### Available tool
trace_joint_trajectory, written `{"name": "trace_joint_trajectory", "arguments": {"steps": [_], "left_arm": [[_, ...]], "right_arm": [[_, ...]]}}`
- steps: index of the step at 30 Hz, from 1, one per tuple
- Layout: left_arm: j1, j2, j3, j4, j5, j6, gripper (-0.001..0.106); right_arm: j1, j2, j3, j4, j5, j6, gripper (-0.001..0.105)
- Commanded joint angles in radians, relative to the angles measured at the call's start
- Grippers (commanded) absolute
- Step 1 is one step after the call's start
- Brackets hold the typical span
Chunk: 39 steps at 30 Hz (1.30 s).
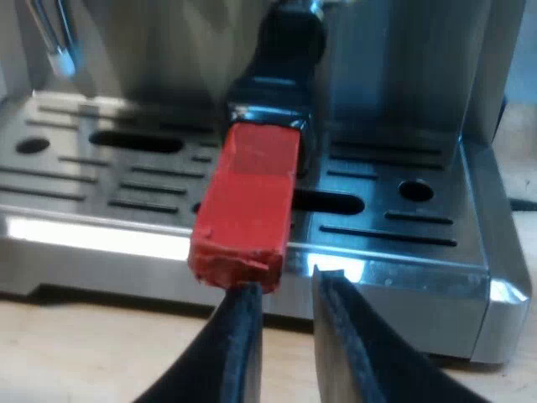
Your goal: Grind coffee beans and then tamp
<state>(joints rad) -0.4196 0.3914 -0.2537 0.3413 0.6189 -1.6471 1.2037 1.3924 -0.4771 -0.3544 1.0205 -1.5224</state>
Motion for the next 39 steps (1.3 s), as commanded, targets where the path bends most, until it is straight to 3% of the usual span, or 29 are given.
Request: {"name": "trace_joint_trajectory", "arguments": {"steps": [1, 8, 14, 19, 21, 22, 25, 27, 33, 37, 39], "left_arm": [[-0.005, 0.000, -0.004, -0.011, 0.014, 0.000, 0.078], [-0.005, 0.000, -0.004, -0.011, 0.014, 0.000, 0.078], [-0.005, 0.000, -0.004, -0.011, 0.014, 0.000, 0.078], [-0.005, 0.000, -0.004, -0.024, 0.014, 0.000, 0.078], [-0.005, 0.000, -0.004, -0.027, 0.014, 0.000, 0.078], [-0.005, 0.000, -0.010, -0.027, 0.040, 0.000, 0.078], [-0.005, -0.013, -0.027, -0.001, 0.153, 0.000, 0.078], [-0.005, -0.032, -0.035, 0.015, 0.176, -0.004, 0.078], [-0.005, -0.084, -0.037, 0.035, 0.056, 0.032, 0.078], [-0.005, -0.083, -0.025, 0.035, 0.005, 0.061, 0.078], [-0.005, -0.083, -0.022, 0.030, 0.004, 0.061, 0.078]], "right_arm": [[-0.049, -0.012, -0.017, -0.043, 0.027, -0.001, 0.020], [0.007, -0.012, -0.017, 0.092, -0.006, 0.016, 0.020], [0.089, -0.012, -0.017, 0.243, -0.004, 0.141, 0.020], [0.113, -0.017, -0.017, 0.270, -0.001, 0.158, 0.022], [0.155, -0.083, -0.017, 0.319, -0.007, 0.158, 0.050], [0.165, -0.115, -0.017, 0.347, -0.008, 0.158, 0.058], [0.176, -0.207, -0.021, 0.418, -0.015, 0.158, 0.065], [0.176, -0.269, -0.035, 0.479, -0.038, 0.158, 0.065], [0.168, -0.392, -0.149, 0.751, -0.074, 0.183, 0.064], [0.100, -0.375, -0.261, 0.921, -0.236, 0.281, 0.064], [0.087, -0.370, -0.276, 0.938, -0.255, 0.293, 0.064]]}}
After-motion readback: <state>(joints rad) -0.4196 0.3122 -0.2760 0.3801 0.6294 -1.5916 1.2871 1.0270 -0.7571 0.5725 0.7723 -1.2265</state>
